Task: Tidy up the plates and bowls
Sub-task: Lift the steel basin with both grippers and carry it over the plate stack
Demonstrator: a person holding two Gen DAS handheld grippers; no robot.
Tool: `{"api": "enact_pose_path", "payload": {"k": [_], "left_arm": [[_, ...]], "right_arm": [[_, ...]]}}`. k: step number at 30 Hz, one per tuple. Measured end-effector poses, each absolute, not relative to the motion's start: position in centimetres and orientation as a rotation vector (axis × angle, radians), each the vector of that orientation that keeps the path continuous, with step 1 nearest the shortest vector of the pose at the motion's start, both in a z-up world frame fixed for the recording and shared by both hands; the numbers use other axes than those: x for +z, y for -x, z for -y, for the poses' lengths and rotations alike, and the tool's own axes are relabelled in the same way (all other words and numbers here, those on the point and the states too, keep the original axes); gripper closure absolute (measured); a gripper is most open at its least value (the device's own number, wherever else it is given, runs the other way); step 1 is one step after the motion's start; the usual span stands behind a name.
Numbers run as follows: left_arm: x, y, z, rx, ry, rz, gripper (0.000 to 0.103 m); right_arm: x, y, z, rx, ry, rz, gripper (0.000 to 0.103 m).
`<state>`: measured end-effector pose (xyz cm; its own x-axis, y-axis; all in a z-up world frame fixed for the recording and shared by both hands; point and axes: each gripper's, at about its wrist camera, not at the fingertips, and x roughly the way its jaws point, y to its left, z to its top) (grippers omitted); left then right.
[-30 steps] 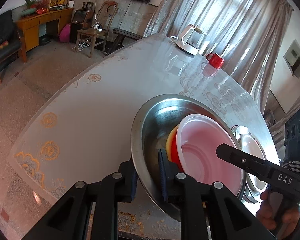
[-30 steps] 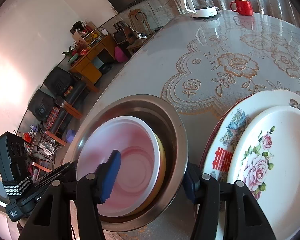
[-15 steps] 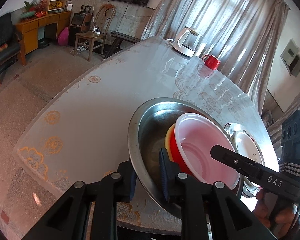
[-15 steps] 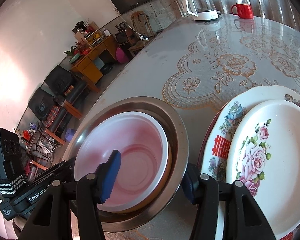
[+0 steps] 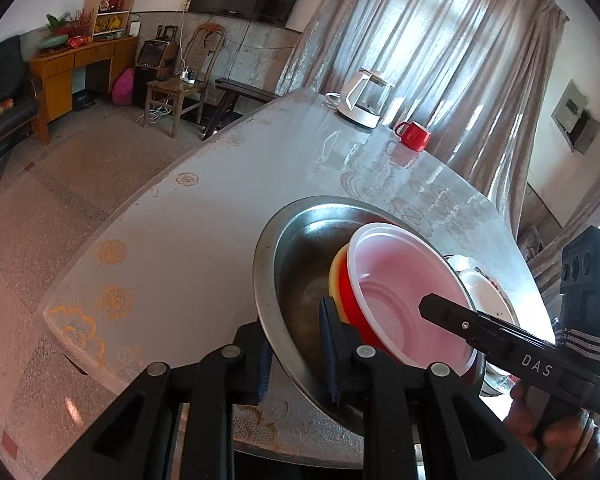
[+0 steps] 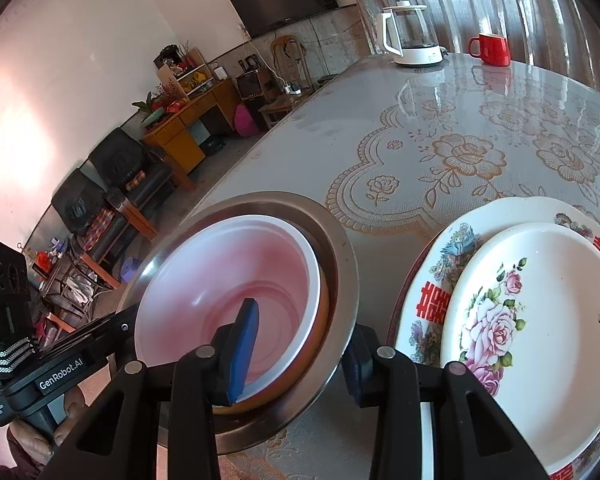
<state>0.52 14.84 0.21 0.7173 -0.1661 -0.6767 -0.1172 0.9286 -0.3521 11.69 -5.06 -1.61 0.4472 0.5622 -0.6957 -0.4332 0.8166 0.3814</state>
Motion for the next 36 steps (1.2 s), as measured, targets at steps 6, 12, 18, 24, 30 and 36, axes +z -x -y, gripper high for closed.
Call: {"api": "enact_pose_path", "payload": {"k": [6, 12, 18, 24, 30, 36], "left_arm": [[2.1, -0.6, -13.4, -0.074, 0.360, -0.737, 0.082], [3.6, -1.7, -10.3, -0.160, 0.327, -0.722, 0.082], [4.6, -3.5, -6.1, -0.259, 0.289, -0.731, 0.082], [4.6, -5.4, -1.8, -0.333, 0.233, -0.762, 0.082], [3.7, -6.9, 1.2, -0.365, 0.193, -0.804, 0.081], [2.5, -7.7, 2.5, -0.377, 0.180, -0.845, 0.080]], "right_arm": [[-0.6, -11.3, 6.4, 0.606, -0.170, -0.874, 0.065], [0.7, -10.4, 9.6, 0.560, -0.202, -0.825, 0.065], [1.9, -9.3, 14.0, 0.467, -0.231, -0.781, 0.065], [2.1, -8.9, 18.1, 0.356, -0.271, -0.766, 0.065], [1.4, -8.8, 21.3, 0.273, -0.309, -0.781, 0.065], [0.3, -8.7, 22.9, 0.240, -0.333, -0.800, 0.065]]}}
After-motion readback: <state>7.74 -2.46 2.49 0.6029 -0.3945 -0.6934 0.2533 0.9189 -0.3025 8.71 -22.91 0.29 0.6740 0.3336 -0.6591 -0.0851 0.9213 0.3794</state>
